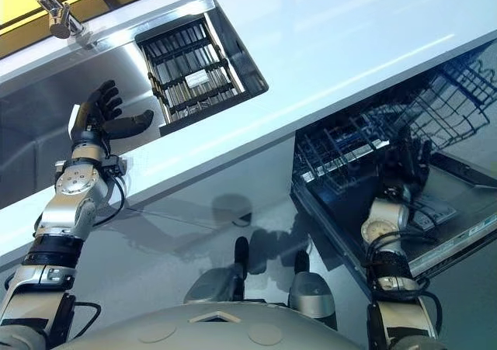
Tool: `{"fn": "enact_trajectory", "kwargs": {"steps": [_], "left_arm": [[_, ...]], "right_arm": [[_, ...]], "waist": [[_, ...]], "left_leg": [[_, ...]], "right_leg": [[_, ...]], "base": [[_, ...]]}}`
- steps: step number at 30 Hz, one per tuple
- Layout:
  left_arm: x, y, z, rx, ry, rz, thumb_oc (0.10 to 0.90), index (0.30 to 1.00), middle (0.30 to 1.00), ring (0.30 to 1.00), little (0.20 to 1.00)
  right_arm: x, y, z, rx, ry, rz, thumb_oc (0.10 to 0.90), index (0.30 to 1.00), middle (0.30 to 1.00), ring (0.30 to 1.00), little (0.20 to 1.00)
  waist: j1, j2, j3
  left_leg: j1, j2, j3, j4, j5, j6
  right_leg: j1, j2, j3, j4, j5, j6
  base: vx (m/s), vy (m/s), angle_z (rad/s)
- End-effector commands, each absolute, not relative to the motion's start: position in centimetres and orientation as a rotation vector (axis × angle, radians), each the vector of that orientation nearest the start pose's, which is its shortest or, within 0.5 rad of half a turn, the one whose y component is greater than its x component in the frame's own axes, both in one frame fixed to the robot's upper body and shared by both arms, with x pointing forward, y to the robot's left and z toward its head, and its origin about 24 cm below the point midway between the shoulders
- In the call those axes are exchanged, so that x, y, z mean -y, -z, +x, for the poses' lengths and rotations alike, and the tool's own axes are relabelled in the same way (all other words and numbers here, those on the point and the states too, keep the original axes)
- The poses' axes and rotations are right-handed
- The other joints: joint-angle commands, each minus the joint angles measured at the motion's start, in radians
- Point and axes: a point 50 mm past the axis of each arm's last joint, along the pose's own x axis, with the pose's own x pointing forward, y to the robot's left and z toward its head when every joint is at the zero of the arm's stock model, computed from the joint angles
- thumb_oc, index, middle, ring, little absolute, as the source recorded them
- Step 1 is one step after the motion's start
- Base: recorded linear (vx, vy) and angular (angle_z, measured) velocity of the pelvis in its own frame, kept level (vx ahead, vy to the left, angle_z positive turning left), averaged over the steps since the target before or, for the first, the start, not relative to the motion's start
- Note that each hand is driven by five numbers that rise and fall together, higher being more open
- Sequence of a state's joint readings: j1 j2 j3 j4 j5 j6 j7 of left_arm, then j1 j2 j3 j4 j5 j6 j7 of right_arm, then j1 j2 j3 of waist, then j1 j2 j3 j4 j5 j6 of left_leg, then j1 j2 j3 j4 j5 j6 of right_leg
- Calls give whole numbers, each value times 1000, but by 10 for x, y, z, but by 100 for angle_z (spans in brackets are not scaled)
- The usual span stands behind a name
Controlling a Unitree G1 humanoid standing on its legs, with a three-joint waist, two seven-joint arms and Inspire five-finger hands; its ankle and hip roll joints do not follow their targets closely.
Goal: Pick up plates and place into dishwasher.
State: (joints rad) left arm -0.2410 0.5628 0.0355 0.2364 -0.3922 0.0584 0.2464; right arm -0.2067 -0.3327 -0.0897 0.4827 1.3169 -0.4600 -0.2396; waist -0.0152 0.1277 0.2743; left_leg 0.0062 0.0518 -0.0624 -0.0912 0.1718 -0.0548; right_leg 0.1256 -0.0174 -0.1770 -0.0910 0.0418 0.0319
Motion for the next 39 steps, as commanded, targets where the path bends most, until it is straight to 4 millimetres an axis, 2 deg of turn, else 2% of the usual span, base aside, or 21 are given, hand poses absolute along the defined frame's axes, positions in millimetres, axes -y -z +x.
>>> {"fn": "enact_trajectory", "kwargs": {"steps": [1, 3, 5, 7, 10, 14, 15, 17, 19, 23, 25, 34, 39], "left_arm": [[-278, -137, 309, 213, -312, 210, 800, 900, 900, 900, 900], [-278, -133, 309, 203, -314, 201, 800, 900, 900, 900, 900], [-277, -128, 307, 194, -318, 191, 800, 900, 900, 900, 900], [-278, -122, 299, 188, -330, 179, 800, 900, 900, 900, 900], [-283, -113, 285, 186, -346, 162, 800, 900, 900, 900, 900], [-290, -105, 270, 178, -368, 143, 800, 900, 900, 900, 900], [-290, -104, 269, 177, -368, 143, 800, 900, 900, 900, 900], [-296, -104, 263, 177, -387, 137, 800, 900, 900, 900, 900], [-303, -107, 259, 179, -408, 132, 800, 900, 900, 900, 900], [-310, -111, 258, 183, -449, 115, 800, 900, 900, 900, 900], [-311, -112, 260, 185, -457, 107, 800, 900, 900, 900, 900], [-305, -117, 268, 203, -458, 98, 800, 900, 900, 900, 900], [-300, -123, 275, 202, -442, 107, 800, 900, 900, 900, 900]], "right_arm": [[142, -257, 303, 959, -248, 655, 800, 900, 900, 900, 900], [146, -263, 299, 1006, -145, 539, 800, 900, 900, 900, 900], [158, -257, 301, 995, 35, 364, 800, 900, 900, 900, 900], [188, -231, 303, 896, 199, 256, 800, 900, 900, 900, 900], [223, -184, 298, 708, 306, 269, 800, 900, 900, 900, 900], [253, -123, 279, 481, 409, 229, 800, 900, 900, 900, 900], [255, -120, 277, 467, 418, 224, 800, 900, 900, 900, 900], [272, -96, 263, 372, 490, 161, 800, 900, 900, 900, 900], [284, -81, 251, 308, 548, 93, 800, 900, 900, 900, 900], [311, -62, 229, 222, 673, 87, 800, 900, 900, 900, 900], [317, -57, 223, 210, 696, 85, 800, 900, 900, 900, 900], [329, -47, 209, 171, 851, 61, 800, 900, 900, 900, 900], [324, -30, 213, 72, 787, 78, 800, 900, 900, 900, 900]], "waist": [[50, -57, -83], [47, -56, -91], [40, -57, -97], [25, -57, -99], [5, -57, -98], [-23, -57, -98], [-24, -57, -98], [-43, -58, -95], [-65, -60, -91], [-106, -68, -81], [-121, -72, -76], [-142, -85, -81], [-133, -87, -86]], "left_leg": [[23, -79, 54, 77, -156, 38], [28, -82, 55, 75, -160, 41], [36, -85, 57, 69, -163, 44], [36, -90, 65, 64, -158, 51], [45, -93, 79, 56, -160, 57], [68, -97, 102, 41, -172, 64], [71, -97, 105, 39, -172, 65], [83, -99, 117, 27, -172, 68], [92, -102, 130, 16, -172, 71], [98, -107, 157, 9, -179, 76], [101, -109, 169, 8, -182, 79], [104, -118, 201, 7, -195, 88], [103, -115, 201, 8, -194, 91]], "right_leg": [[-73, 42, 18, 147, -110, -14], [-73, 40, 24, 145, -108, -12], [-73, 39, 32, 142, -105, -9], [-84, 38, 42, 142, -92, -5], [-88, 37, 56, 137, -84, 2], [-83, 33, 72, 131, -82, 16], [-82, 32, 74, 131, -82, 17], [-83, 31, 83, 130, -76, 25], [-84, 30, 92, 124, -68, 33], [-98, 29, 113, 127, -57, 50], [-103, 27, 119, 130, -52, 57], [-114, 22, 146, 120, -33, 80], [-118, 20, 142, 135, -37, 85]], "base": [[62, 56, 1], [41, 64, -1], [-9, 87, 1], [-66, 98, 2], [-34, 80, 1], [-2, 81, -11], [23, 62, -19], [-22, 63, -12], [-37, 65, -12], [-61, 65, -17], [-54, 54, -20], [-37, 21, -20], [0, -13, -1]]}}
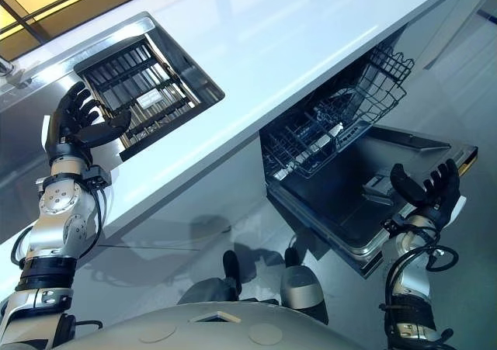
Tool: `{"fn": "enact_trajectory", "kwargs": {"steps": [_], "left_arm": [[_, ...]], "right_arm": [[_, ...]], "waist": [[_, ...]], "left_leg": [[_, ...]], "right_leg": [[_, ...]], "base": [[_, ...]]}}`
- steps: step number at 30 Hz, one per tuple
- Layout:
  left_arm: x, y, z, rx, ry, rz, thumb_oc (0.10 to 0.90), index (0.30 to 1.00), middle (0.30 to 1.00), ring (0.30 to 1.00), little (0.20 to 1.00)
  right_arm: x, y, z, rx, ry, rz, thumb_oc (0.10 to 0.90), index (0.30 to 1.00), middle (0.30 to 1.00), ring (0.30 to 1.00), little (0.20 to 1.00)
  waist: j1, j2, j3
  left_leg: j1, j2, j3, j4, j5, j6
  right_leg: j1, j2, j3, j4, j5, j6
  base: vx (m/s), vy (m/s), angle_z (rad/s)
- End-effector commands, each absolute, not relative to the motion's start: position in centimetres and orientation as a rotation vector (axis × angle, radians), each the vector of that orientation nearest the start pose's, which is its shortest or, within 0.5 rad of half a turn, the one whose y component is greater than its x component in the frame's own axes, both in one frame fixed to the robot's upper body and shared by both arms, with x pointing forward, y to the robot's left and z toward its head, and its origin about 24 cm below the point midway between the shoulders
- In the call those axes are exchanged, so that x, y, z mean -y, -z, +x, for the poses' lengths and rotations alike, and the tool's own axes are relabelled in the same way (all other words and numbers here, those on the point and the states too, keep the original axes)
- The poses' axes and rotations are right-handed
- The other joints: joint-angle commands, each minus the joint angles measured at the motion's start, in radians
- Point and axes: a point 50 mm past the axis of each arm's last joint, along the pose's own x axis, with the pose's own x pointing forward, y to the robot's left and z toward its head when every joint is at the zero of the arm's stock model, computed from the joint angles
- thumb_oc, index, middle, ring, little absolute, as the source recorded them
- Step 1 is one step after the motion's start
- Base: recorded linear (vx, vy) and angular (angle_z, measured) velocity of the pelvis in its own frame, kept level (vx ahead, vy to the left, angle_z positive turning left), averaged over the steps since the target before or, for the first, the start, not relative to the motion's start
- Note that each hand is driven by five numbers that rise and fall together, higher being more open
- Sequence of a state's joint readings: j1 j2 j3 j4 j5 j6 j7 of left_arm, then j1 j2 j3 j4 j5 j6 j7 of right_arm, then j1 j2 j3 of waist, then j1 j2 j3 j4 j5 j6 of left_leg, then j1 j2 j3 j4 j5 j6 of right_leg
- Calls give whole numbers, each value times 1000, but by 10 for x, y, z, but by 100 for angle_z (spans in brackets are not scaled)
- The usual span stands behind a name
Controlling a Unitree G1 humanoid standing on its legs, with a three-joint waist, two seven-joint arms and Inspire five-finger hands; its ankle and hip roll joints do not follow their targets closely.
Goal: Pick up plates and place into dishwasher.
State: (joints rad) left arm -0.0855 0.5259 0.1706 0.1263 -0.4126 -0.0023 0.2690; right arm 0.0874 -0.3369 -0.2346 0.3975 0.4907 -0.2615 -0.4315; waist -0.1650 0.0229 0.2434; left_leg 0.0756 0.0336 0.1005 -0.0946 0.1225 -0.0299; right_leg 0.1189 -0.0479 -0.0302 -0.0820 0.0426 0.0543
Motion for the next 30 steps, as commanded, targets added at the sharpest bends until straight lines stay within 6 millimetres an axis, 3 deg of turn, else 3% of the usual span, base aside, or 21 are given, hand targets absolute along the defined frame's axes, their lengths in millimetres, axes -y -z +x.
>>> {"fn": "enact_trajectory", "kwargs": {"steps": [1, 9, 21, 25, 30], "left_arm": [[-299, -123, 276, 200, -438, 110, 800, 900, 900, 900, 900], [-298, -121, 278, 173, -394, 147, 800, 900, 900, 900, 900], [-299, -124, 277, 160, -372, 196, 800, 900, 900, 900, 900], [-300, -130, 278, 172, -364, 203, 800, 900, 900, 900, 900], [-295, -144, 285, 210, -341, 207, 800, 900, 900, 900, 900]], "right_arm": [[323, -27, 214, 59, 782, 72, 800, 900, 900, 900, 900], [333, -19, 231, -61, 767, -13, 800, 900, 900, 900, 900], [337, -15, 251, -200, 724, -115, 800, 900, 900, 900, 900], [336, -22, 263, -200, 670, -117, 800, 900, 900, 900, 900], [313, -55, 301, -78, 512, -120, 800, 900, 900, 900, 900]], "waist": [[21, 18, -57], [81, 29, -62], [169, 44, -21], [189, 46, 6], [211, 47, 46]], "left_leg": [[33, -97, 37, 12, -145, 66], [26, -90, -9, 7, -127, 54], [-8, -80, -82, 44, -107, 41], [-28, -78, -107, 65, -99, 33], [-54, -77, -135, 80, -89, 25]], "right_leg": [[-110, 50, -7, 126, -39, 62], [-92, 55, -45, 121, -46, 52], [-82, 68, -99, 179, -95, 8], [-83, 71, -113, 192, -103, -7], [-88, 73, -128, 197, -108, -24]], "base": [[22, -45, -4], [57, -67, 6], [74, -53, 24], [52, -39, 27], [-18, -34, 28]]}}
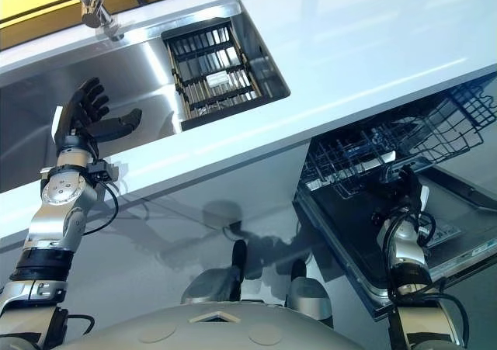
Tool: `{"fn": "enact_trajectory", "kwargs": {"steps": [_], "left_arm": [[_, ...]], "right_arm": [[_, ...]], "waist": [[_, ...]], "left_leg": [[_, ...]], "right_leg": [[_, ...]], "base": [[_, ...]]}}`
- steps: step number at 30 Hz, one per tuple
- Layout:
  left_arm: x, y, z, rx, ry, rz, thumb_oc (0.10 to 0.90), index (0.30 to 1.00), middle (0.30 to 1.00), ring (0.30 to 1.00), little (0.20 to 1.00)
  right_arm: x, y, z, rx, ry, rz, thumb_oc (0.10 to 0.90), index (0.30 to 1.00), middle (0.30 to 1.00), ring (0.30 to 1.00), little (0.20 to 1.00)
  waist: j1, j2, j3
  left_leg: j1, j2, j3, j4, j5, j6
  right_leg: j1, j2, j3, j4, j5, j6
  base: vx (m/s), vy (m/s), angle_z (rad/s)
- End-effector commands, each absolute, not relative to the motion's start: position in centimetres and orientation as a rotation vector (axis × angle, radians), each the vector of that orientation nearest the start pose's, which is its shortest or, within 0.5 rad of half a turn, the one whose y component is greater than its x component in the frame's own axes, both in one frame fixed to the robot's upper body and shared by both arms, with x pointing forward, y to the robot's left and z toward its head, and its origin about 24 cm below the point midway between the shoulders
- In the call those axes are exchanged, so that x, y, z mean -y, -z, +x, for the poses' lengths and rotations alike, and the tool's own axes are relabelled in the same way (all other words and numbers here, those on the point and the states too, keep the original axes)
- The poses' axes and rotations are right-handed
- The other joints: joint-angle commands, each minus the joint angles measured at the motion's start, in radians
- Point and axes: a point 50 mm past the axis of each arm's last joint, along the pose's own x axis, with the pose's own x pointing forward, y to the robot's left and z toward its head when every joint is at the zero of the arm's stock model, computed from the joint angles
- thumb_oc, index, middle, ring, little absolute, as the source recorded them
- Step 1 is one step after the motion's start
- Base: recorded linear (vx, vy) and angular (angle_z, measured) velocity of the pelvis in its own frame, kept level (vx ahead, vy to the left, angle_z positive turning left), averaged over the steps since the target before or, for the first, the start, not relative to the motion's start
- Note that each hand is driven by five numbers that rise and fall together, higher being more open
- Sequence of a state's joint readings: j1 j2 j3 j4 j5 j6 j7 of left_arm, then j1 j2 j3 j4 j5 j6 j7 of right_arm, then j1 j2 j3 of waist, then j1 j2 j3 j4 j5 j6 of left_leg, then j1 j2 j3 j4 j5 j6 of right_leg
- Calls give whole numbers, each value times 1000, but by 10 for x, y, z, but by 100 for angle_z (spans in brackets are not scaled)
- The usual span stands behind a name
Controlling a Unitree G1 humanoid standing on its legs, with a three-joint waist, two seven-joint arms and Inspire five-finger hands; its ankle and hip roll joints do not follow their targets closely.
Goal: Pick up plates and place into dishwasher.
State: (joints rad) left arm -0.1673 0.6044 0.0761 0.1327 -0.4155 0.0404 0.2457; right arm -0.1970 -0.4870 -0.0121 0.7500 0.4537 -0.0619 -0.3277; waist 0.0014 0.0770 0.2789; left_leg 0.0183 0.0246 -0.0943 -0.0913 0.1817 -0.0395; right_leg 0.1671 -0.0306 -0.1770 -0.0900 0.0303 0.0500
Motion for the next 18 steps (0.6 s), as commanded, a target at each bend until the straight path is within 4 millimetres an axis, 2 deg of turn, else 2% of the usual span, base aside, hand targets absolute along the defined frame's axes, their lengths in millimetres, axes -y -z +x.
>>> {"fn": "enact_trajectory", "kwargs": {"steps": [1, 5, 9, 13, 15, 18], "left_arm": [[-294, -146, 286, 218, -337, 207, 800, 900, 900, 900, 900], [-293, -152, 293, 248, -330, 204, 800, 900, 900, 900, 900], [-295, -151, 296, 260, -337, 190, 800, 900, 900, 900, 900], [-296, -151, 297, 262, -336, 183, 800, 900, 900, 900, 900], [-297, -152, 295, 264, -336, 182, 800, 900, 900, 900, 900], [-297, -151, 295, 267, -331, 179, 800, 900, 900, 900, 900]], "right_arm": [[305, -64, 309, -44, 470, -131, 800, 900, 900, 900, 900], [267, -105, 337, 145, 301, -180, 800, 900, 900, 900, 900], [244, -129, 346, 288, 205, -305, 800, 900, 900, 900, 900], [234, -127, 345, 287, 74, -571, 800, 900, 900, 900, 900], [238, -121, 340, 254, 18, -658, 800, 900, 900, 900, 900], [249, -113, 333, 229, -7, -698, 800, 900, 900, 900, 900]], "waist": [[48, -6, 17], [56, -8, 38], [54, -8, 43], [45, -9, 40], [39, -14, 40], [30, -19, 43]], "left_leg": [[-2, -68, 57, 79, -146, 33], [-23, -71, 46, 87, -142, 31], [-34, -75, 49, 85, -138, 29], [-39, -77, 57, 74, -134, 29], [-39, -80, 62, 69, -131, 30], [-36, -81, 70, 62, -130, 31]], "right_leg": [[-139, 56, 17, 205, -96, -22], [-152, 54, 11, 200, -91, -29], [-163, 51, 13, 182, -77, -24], [-175, 48, 21, 170, -67, -17], [-178, 45, 25, 161, -58, -13], [-182, 41, 34, 146, -43, -5]], "base": [[-73, -35, 23], [-70, -22, 14], [-56, 18, 4], [-61, 40, 2], [-41, 21, 1], [-48, 16, -5]]}}
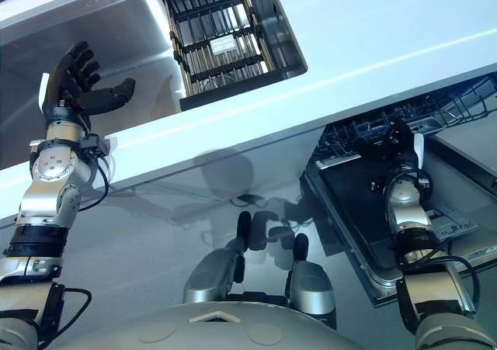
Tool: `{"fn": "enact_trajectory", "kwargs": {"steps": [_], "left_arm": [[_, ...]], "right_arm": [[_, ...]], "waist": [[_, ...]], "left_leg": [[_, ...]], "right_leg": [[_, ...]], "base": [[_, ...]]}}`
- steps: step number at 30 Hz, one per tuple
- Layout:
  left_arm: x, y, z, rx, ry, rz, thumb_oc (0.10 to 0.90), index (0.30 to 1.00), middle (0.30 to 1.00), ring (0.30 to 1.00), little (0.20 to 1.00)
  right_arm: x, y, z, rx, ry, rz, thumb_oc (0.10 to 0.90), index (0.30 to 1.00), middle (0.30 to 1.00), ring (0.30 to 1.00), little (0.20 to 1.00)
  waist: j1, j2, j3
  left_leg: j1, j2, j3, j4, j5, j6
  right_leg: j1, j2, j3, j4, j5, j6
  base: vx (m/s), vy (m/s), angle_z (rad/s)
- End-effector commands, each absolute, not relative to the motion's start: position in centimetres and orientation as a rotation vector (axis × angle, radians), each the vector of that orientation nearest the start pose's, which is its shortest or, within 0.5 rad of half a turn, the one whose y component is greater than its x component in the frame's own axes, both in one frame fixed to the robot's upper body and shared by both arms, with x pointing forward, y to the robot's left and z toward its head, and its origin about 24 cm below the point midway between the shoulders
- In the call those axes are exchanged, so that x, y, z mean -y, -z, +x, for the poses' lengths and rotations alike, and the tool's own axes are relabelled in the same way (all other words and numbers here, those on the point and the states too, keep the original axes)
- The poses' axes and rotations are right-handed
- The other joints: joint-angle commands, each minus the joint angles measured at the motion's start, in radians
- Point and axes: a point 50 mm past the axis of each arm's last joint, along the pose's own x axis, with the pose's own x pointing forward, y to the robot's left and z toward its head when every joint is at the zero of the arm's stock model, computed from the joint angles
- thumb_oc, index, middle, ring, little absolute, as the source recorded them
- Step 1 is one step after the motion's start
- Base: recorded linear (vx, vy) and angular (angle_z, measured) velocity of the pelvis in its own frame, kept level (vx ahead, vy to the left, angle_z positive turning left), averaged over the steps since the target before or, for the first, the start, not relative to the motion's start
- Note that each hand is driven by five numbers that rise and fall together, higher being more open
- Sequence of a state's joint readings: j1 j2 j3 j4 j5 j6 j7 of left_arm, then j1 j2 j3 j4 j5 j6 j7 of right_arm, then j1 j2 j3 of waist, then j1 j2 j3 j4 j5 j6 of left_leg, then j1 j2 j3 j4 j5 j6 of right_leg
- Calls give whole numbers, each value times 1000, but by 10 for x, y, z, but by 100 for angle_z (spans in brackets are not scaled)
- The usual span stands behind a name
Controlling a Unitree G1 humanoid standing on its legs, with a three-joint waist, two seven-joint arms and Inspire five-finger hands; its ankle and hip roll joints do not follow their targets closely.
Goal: Pick up plates and place into dishwasher.
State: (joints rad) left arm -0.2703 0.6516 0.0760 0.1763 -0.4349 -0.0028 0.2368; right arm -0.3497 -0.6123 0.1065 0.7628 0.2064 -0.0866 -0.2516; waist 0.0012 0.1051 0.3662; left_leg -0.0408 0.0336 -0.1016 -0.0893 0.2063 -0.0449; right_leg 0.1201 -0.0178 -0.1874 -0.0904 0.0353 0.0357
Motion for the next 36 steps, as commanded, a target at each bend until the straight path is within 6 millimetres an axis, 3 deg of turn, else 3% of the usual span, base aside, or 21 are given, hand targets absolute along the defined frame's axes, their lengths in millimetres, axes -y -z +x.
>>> {"fn": "enact_trajectory", "kwargs": {"steps": [1, 4, 8, 15, 24, 36], "left_arm": [[-297, -150, 295, 267, -329, 178, 800, 900, 900, 900, 900], [-296, -149, 295, 273, -325, 174, 800, 900, 900, 900, 900], [-296, -151, 293, 285, -341, 165, 800, 900, 900, 900, 900], [-301, -142, 281, 276, -369, 146, 800, 900, 900, 900, 900], [-309, -122, 272, 222, -430, 107, 800, 900, 900, 900, 900], [-303, -114, 277, 180, -418, 103, 800, 900, 900, 900, 900]], "right_arm": [[253, -111, 332, 223, -6, -695, 800, 900, 900, 900, 900], [258, -104, 328, 211, 18, -699, 800, 900, 900, 900, 900], [273, -80, 311, 139, 120, -652, 800, 900, 900, 900, 900], [297, -38, 263, 44, 322, -508, 800, 900, 900, 900, 900], [326, -35, 215, 103, 607, -271, 800, 900, 900, 900, 900], [347, -31, 196, 86, 742, -181, 800, 900, 900, 900, 900]], "waist": [[27, -47, -42], [16, -45, -37], [-10, -42, -35], [-61, -53, -56], [-138, -74, -111], [-167, -86, -171]], "left_leg": [[23, -91, 79, 58, -155, 37], [22, -92, 90, 52, -155, 37], [28, -90, 115, 34, -156, 41], [53, -90, 154, 31, -174, 54], [110, -93, 215, 31, -217, 69], [160, -90, 253, 13, -241, 74]], "right_leg": [[-138, 28, 49, 143, -44, 11], [-146, 25, 60, 139, -36, 17], [-161, 23, 77, 136, -28, 27], [-166, 27, 106, 158, -36, 38], [-142, 30, 147, 156, -35, 65], [-96, 34, 171, 121, -33, 77]], "base": [[-58, 31, -9], [-57, 42, -8], [-83, 81, -8], [-33, 67, -14], [22, 51, -22], [24, -4, -22]]}}
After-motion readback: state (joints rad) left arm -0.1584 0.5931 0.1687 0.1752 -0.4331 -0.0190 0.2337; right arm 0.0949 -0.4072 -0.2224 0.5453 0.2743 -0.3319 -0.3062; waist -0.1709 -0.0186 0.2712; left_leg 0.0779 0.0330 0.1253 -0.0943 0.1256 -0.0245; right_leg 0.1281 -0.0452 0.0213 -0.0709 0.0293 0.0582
